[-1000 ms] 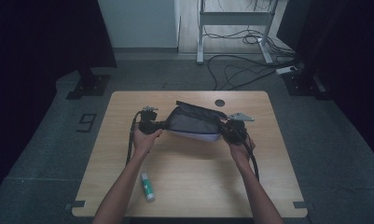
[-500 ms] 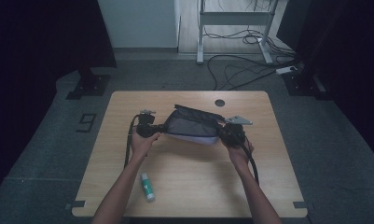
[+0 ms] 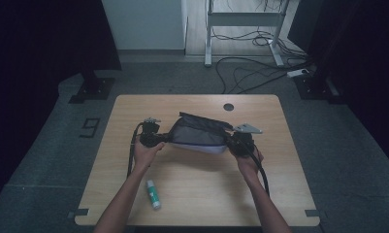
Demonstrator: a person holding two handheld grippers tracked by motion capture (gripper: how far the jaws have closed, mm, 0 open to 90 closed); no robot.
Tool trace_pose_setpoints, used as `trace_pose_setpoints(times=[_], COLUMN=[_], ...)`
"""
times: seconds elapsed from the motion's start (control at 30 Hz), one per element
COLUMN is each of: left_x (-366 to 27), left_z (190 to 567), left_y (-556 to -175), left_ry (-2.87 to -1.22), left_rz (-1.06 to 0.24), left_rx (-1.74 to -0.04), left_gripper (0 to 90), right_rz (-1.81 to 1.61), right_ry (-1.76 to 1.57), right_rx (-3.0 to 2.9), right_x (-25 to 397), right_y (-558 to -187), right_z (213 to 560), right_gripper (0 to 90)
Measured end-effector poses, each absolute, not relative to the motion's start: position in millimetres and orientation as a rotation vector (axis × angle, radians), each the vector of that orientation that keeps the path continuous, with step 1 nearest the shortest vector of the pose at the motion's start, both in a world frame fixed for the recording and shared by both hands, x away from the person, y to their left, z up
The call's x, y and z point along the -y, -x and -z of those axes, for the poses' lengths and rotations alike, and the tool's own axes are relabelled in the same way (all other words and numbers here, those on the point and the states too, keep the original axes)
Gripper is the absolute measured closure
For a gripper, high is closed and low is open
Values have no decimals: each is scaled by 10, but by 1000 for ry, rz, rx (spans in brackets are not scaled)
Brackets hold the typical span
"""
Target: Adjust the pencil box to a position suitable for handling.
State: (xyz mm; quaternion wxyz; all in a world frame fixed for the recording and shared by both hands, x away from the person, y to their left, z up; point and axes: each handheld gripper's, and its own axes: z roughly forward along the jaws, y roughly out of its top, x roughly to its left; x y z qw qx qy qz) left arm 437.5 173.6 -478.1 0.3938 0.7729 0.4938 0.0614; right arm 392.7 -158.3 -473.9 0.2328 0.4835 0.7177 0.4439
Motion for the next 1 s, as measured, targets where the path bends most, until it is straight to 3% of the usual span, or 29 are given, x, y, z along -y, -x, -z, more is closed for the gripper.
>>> trace_pose_setpoints(times=[1.0], left_x=[-1846], left_z=[4921], left_y=[-3964], left_ry=[-1957], left_rz=[-130], left_rx=[-1217], left_gripper=[809], right_rz=[-1243], right_ry=[-1289], right_rx=[-2008], right_x=[1520], right_y=[-3650], right_z=[4879], right_gripper=[856])
